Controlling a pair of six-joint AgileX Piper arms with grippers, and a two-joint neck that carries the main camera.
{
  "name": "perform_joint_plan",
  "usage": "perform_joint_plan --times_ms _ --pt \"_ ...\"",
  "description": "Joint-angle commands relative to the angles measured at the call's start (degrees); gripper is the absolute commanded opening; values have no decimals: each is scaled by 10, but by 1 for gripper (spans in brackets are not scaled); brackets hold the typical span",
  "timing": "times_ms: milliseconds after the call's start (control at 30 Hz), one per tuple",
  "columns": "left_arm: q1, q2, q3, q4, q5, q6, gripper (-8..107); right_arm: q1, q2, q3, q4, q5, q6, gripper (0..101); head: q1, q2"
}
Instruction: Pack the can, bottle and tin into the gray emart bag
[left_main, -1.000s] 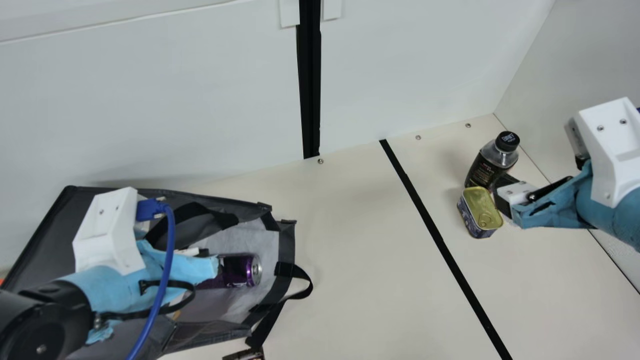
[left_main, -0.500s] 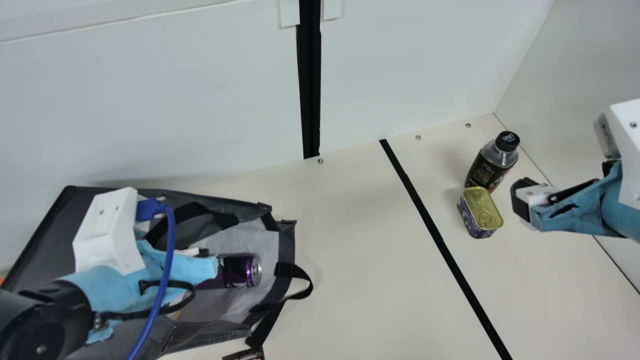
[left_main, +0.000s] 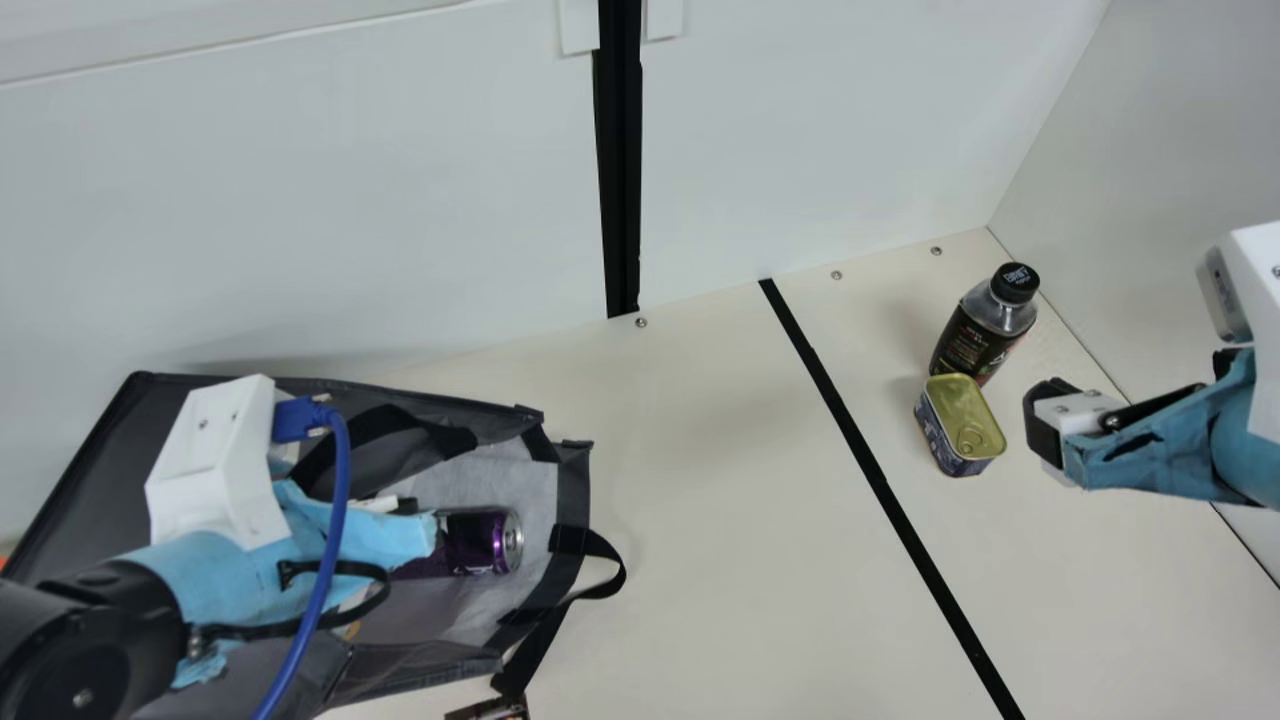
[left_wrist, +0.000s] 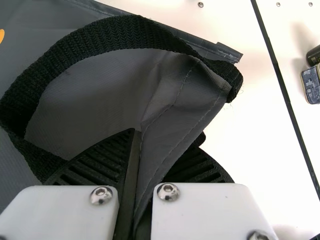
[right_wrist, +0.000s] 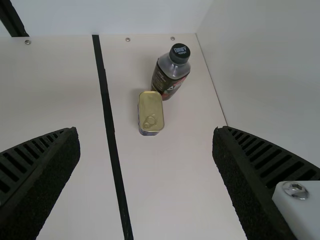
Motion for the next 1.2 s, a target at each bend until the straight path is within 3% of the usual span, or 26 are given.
perform_joint_plan --times_ms 0,1167 --pt "0 0 0 0 0 0 10 3 -2 3 -2 -1 4 91 -13 -1" --pt "0 0 0 0 0 0 10 28 -3 -11 -18 -1 55 91 -13 -1"
